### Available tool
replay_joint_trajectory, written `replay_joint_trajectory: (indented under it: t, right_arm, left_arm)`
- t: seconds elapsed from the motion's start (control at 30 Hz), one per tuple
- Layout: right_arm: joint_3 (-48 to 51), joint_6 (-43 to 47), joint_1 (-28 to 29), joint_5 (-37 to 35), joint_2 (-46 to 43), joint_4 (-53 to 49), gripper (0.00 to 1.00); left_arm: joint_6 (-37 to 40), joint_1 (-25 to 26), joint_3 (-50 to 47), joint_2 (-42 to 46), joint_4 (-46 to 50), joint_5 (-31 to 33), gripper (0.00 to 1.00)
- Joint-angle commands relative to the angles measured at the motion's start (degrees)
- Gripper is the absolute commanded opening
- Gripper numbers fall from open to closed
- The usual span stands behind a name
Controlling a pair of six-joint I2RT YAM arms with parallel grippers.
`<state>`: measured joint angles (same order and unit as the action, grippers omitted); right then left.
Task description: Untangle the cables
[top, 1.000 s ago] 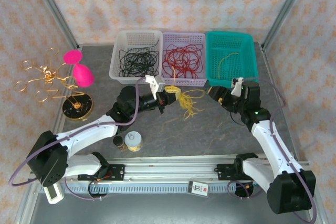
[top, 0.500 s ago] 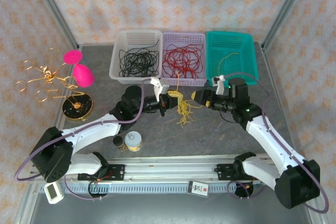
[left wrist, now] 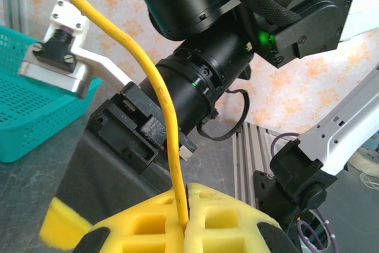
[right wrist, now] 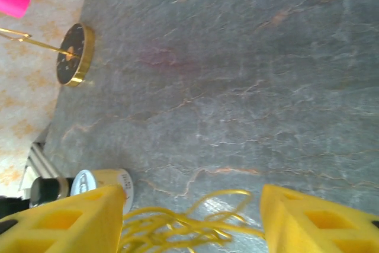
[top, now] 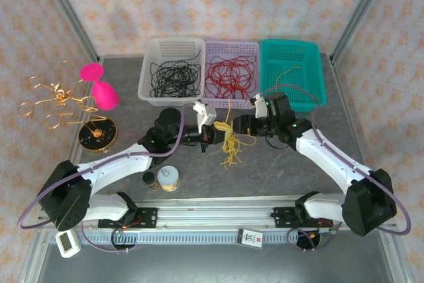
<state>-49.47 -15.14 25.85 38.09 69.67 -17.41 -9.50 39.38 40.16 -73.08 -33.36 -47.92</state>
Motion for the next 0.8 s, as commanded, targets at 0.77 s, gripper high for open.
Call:
replay_joint_trajectory:
  t: [0.77]
  right_arm:
    - [15.0,2.2,17.3,-33.2,-7.4,41.0,0.65]
  left_arm:
    - [-29.4,3.8,3.8,6.7,2.3,41.7,0.00]
